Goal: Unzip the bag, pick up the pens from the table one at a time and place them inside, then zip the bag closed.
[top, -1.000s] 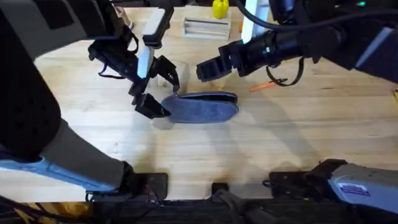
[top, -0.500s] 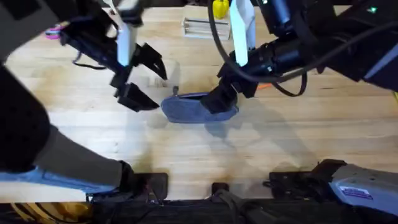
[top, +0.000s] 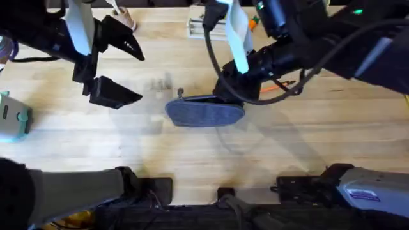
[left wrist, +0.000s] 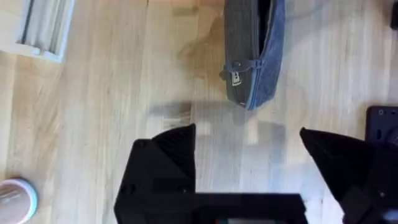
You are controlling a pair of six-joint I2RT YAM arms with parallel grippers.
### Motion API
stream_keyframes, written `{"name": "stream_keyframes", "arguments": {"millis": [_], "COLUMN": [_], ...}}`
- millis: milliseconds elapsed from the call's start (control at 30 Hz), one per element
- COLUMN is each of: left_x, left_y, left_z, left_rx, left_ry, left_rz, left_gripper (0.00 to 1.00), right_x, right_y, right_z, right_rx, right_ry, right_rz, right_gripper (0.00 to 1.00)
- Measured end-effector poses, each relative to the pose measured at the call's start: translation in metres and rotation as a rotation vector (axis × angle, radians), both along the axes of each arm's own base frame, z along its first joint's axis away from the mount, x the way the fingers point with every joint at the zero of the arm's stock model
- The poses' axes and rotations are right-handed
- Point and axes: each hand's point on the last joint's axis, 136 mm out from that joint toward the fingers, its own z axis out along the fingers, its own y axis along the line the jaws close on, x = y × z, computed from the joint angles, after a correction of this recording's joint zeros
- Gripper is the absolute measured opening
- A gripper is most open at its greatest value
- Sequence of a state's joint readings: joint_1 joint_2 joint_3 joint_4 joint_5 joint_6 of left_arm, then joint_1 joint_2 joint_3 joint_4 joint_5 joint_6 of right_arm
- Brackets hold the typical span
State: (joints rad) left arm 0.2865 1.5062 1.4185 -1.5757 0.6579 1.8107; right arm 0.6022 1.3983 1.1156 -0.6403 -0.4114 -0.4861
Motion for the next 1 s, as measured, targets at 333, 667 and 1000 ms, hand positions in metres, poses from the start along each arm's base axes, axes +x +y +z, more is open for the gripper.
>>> {"name": "stream_keyframes", "arguments": {"millis": [333, 667, 1000], "left_x": [-0.004, -0.004, -0.004], "left_y": [0.003, 0.003, 0.003], "left_z": [0.008, 0.008, 0.008], "left_rx": [0.011, 0.011, 0.011], "left_ry": [-0.035, -0.035, -0.035], "left_rz": [0.015, 0.015, 0.015], "left_gripper": [0.995, 0.995, 0.995], "right_x": [0.004, -0.011, -0.010], "right_y": [0.002, 0.010, 0.029], "right_z": [-0.042, -0.047, -0.067], "right_rx": [-0.074, -0.094, -0.117], "right_ry": [0.094, 0.115, 0.089], "right_rz": [0.014, 0.059, 0.118], "right_gripper": [0.031, 0.031, 0.031]}}
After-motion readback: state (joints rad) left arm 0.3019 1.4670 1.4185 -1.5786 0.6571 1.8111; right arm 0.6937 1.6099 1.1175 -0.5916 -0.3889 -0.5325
